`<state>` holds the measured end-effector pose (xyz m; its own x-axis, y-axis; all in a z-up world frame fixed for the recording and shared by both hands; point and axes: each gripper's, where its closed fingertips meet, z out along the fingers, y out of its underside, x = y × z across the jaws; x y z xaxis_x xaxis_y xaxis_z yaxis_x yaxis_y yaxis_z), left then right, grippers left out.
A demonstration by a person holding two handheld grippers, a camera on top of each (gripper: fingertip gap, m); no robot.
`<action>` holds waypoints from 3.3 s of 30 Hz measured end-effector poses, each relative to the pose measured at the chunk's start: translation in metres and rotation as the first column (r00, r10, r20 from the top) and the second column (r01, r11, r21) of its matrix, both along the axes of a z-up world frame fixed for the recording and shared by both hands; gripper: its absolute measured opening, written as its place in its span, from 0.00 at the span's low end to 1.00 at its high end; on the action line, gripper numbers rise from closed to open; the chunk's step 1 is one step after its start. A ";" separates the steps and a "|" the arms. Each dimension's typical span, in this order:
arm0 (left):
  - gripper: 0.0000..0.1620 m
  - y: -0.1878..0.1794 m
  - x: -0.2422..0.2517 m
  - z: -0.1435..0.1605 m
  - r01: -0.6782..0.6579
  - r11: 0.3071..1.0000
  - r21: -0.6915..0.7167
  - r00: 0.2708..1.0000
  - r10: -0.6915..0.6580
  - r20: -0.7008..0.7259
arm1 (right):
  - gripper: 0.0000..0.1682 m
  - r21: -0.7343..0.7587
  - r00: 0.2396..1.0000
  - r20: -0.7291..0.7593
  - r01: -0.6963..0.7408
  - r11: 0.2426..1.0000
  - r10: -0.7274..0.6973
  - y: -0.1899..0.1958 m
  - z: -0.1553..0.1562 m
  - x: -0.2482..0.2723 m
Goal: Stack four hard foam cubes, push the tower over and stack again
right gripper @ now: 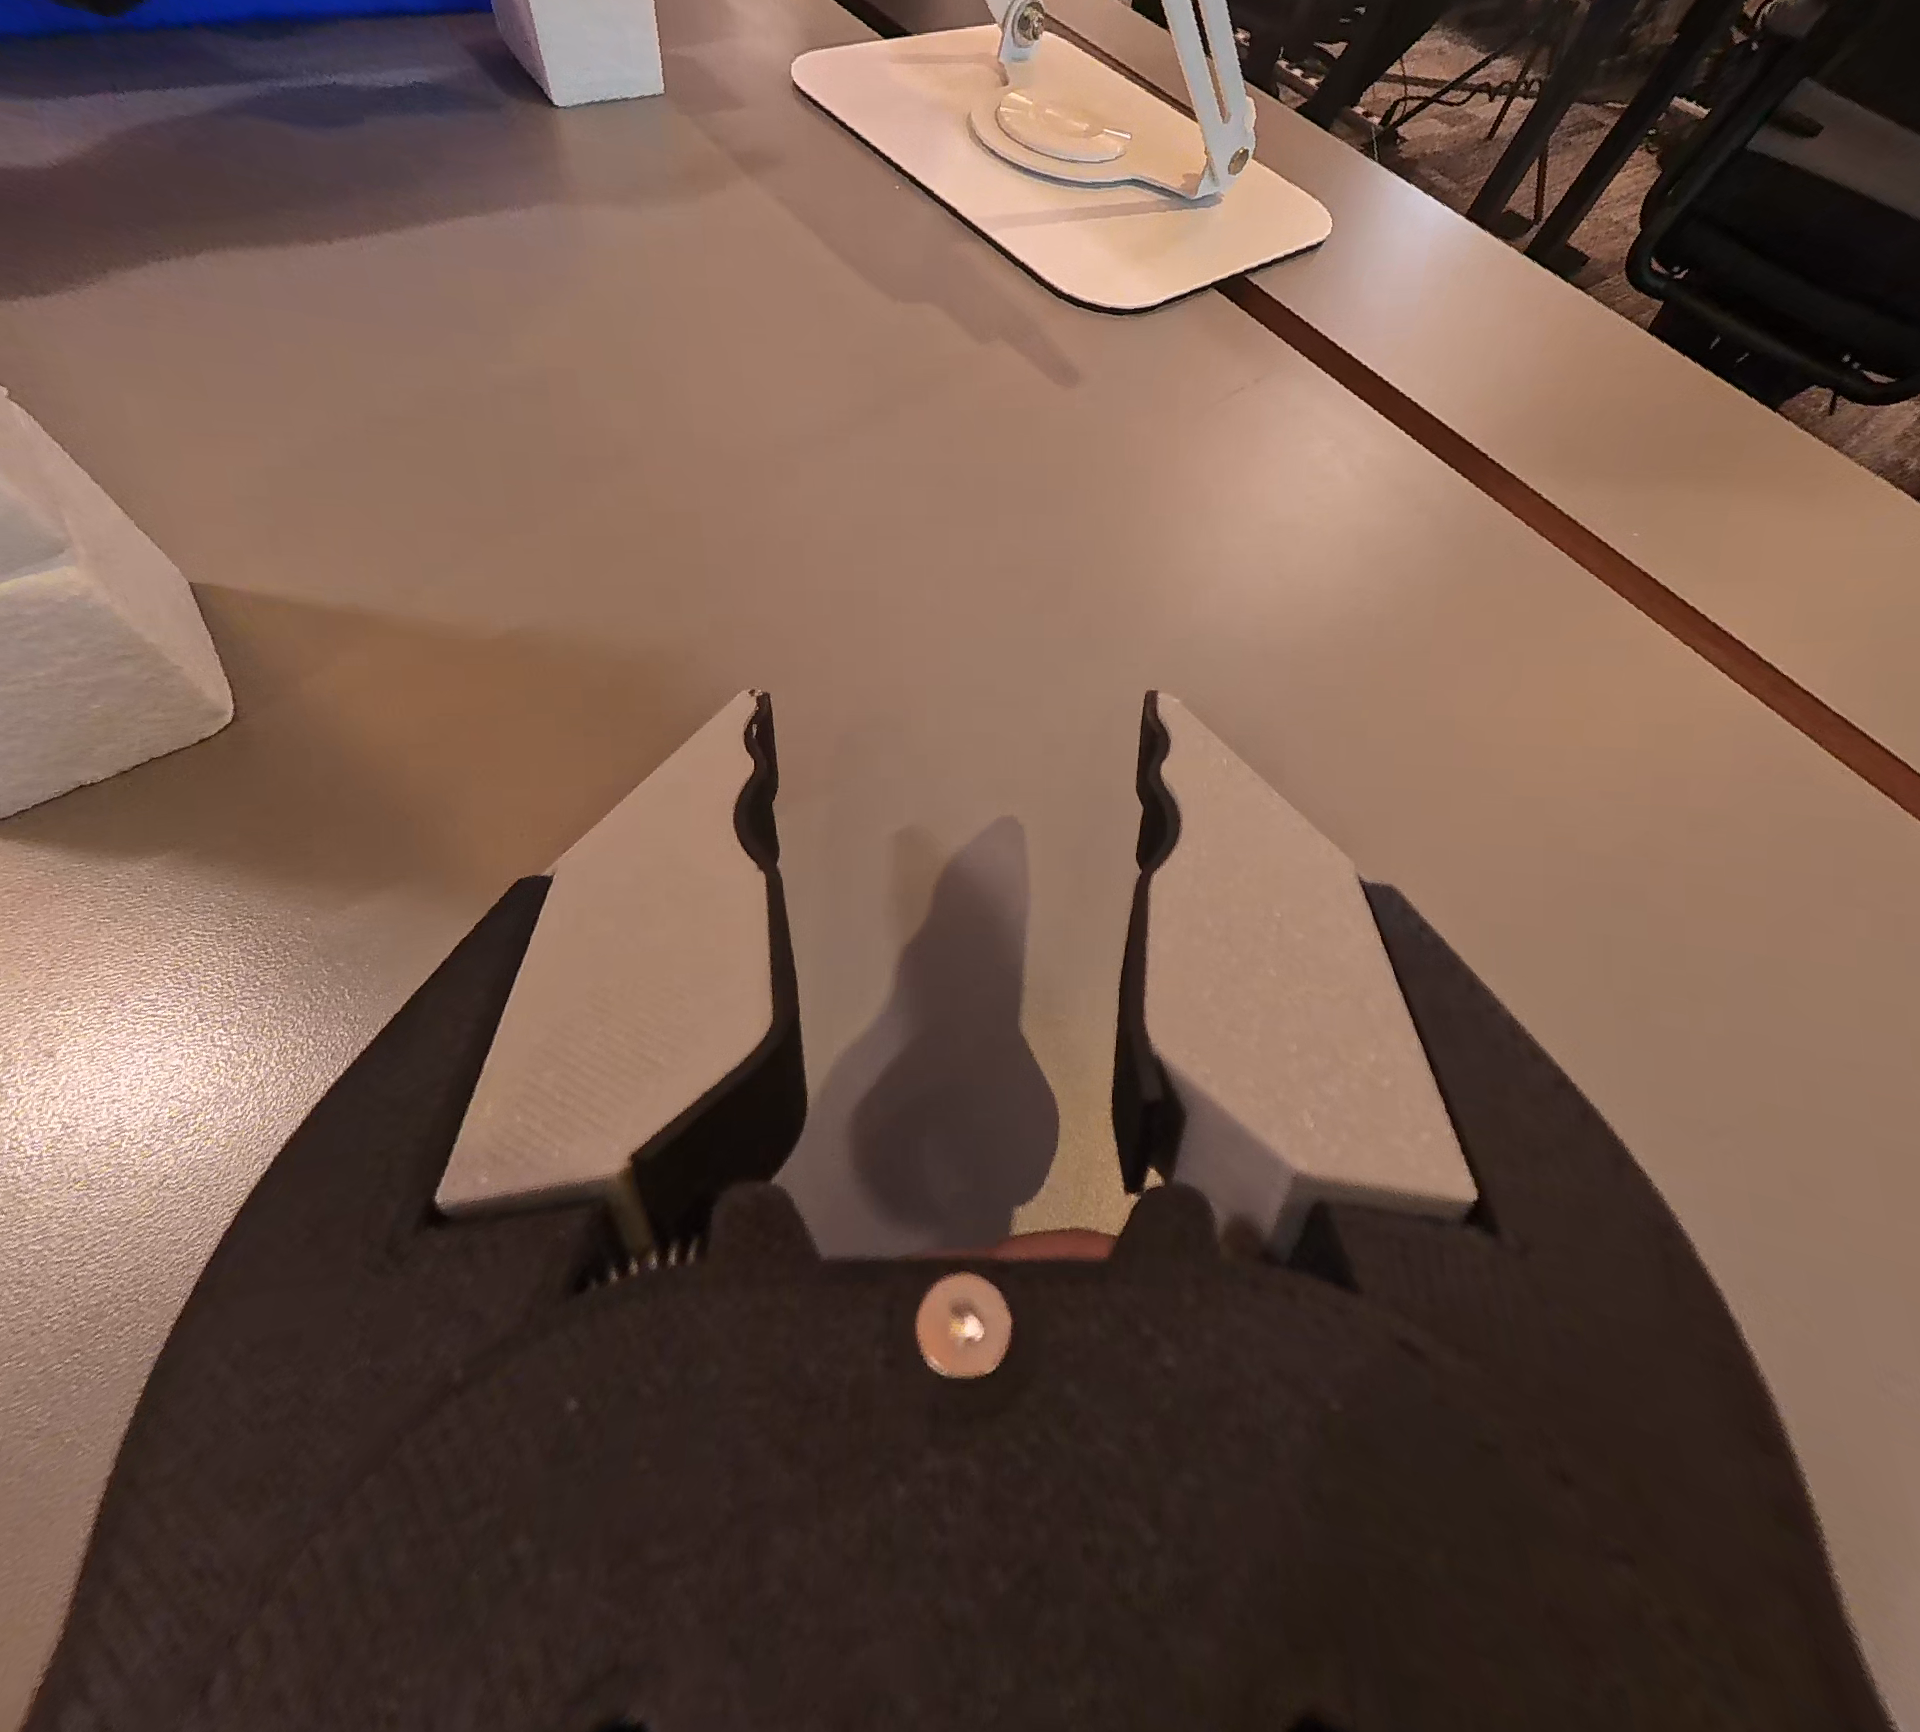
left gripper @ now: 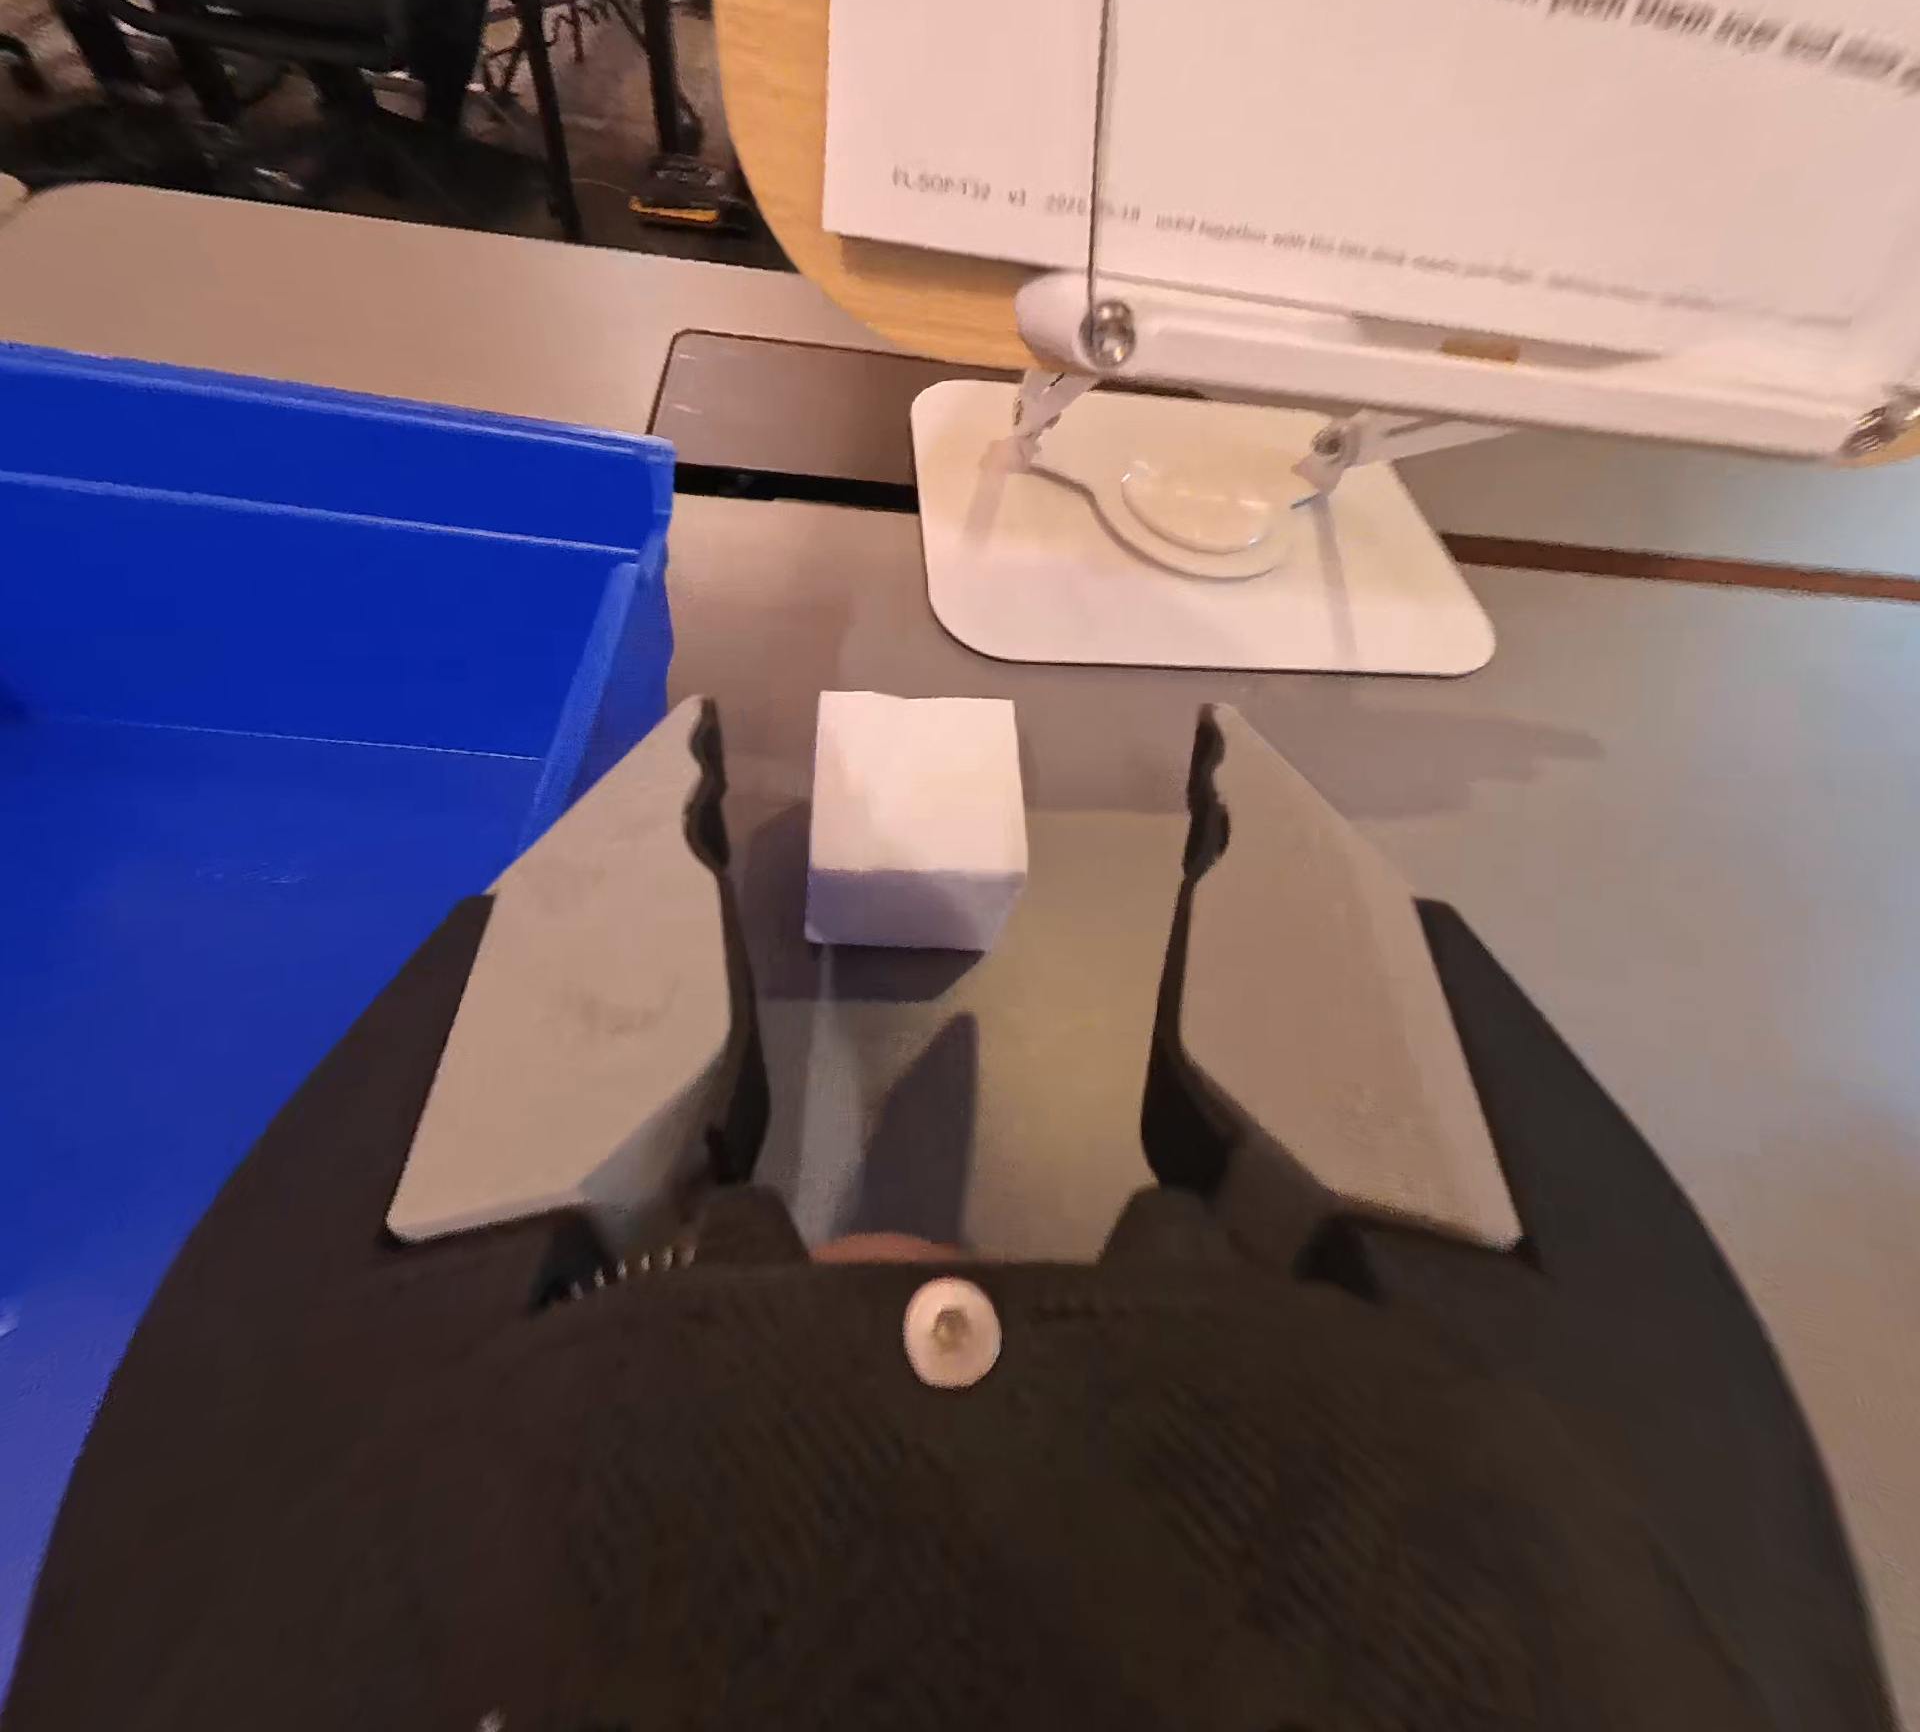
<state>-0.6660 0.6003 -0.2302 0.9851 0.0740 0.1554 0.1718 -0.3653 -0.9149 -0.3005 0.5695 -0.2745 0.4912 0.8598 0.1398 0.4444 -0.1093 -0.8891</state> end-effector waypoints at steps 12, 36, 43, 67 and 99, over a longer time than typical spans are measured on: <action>0.36 0.014 0.006 -0.082 -0.005 0.947 -0.322 0.991 -0.039 -0.129 | 0.40 -0.002 1.000 0.001 -0.001 1.000 0.001 0.000 0.000 0.000; 0.35 -0.066 0.167 0.051 0.734 0.677 -0.055 0.657 -0.728 -0.195 | 0.40 -0.016 1.000 -0.002 -0.013 1.000 0.013 -0.005 -0.001 -0.002; 0.35 -0.163 0.240 0.107 0.969 0.222 -0.110 0.189 -0.949 -0.250 | 0.40 -0.021 1.000 -0.001 -0.015 1.000 0.015 -0.005 -0.002 -0.002; 0.36 -0.190 0.268 0.065 0.934 -0.020 -0.357 -0.075 -0.987 -0.139 | 0.40 -0.030 1.000 0.002 -0.016 0.999 0.016 -0.006 -0.003 -0.002; 0.45 -0.197 0.259 0.060 0.941 0.011 -0.339 -0.041 -0.989 -0.145 | 0.40 -0.025 1.000 0.011 -0.018 1.000 0.018 -0.007 -0.004 -0.003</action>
<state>-0.4067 0.4031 -0.1704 0.0818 -0.9964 -0.0231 -0.6589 -0.0367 -0.7513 -0.3032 0.5626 -0.2781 0.4743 0.8717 0.1232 0.4561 -0.1236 -0.8813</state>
